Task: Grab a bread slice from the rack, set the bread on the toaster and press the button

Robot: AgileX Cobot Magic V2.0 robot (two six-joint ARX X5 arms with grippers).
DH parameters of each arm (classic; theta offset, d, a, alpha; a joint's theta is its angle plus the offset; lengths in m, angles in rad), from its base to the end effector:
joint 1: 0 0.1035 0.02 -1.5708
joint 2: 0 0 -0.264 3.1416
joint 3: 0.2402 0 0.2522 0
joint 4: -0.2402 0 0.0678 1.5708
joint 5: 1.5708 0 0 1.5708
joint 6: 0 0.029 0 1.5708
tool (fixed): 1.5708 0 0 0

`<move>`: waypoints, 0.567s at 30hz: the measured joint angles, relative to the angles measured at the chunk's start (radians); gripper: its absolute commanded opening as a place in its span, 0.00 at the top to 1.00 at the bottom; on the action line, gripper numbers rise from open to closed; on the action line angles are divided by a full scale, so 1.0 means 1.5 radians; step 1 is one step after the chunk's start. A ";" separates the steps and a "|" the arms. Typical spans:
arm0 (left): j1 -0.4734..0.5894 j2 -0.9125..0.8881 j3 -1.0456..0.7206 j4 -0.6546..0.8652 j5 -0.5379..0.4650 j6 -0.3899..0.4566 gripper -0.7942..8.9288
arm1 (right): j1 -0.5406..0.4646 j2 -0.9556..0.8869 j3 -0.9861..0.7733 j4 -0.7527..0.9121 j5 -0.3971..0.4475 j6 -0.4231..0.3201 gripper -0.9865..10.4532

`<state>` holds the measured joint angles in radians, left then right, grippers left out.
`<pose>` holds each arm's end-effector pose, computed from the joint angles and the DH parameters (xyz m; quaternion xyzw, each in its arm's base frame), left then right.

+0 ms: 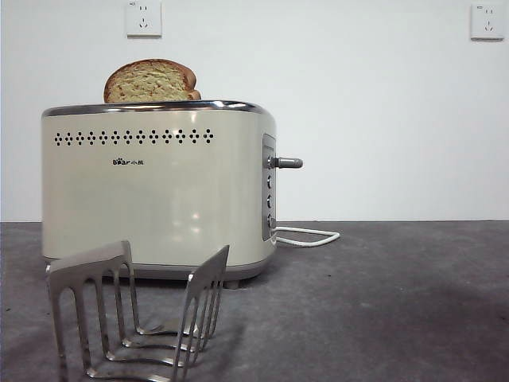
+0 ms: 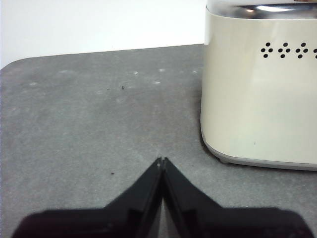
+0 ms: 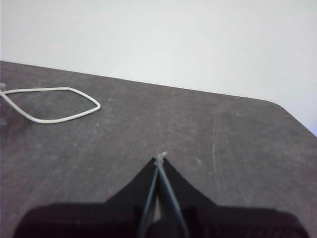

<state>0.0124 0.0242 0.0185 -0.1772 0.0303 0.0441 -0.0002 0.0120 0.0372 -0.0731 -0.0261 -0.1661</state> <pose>0.0966 0.0003 0.1509 0.0200 0.0911 -0.0109 0.9956 0.0961 0.0007 0.1682 -0.0826 0.0228 0.0149 0.9962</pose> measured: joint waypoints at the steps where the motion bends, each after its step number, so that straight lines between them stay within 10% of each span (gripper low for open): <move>1: 0.000 0.000 0.000 0.000 0.000 0.000 0.92 | 0.000 -0.001 -0.006 0.002 0.001 0.000 0.91; 17: 0.000 0.008 0.000 0.000 0.000 0.000 0.92 | 0.000 -0.001 -0.009 -0.079 0.042 0.030 0.91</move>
<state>0.0124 0.0357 0.0185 -0.1768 0.0303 0.0441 -0.0002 0.0105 0.0238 -0.1921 0.0376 -0.1215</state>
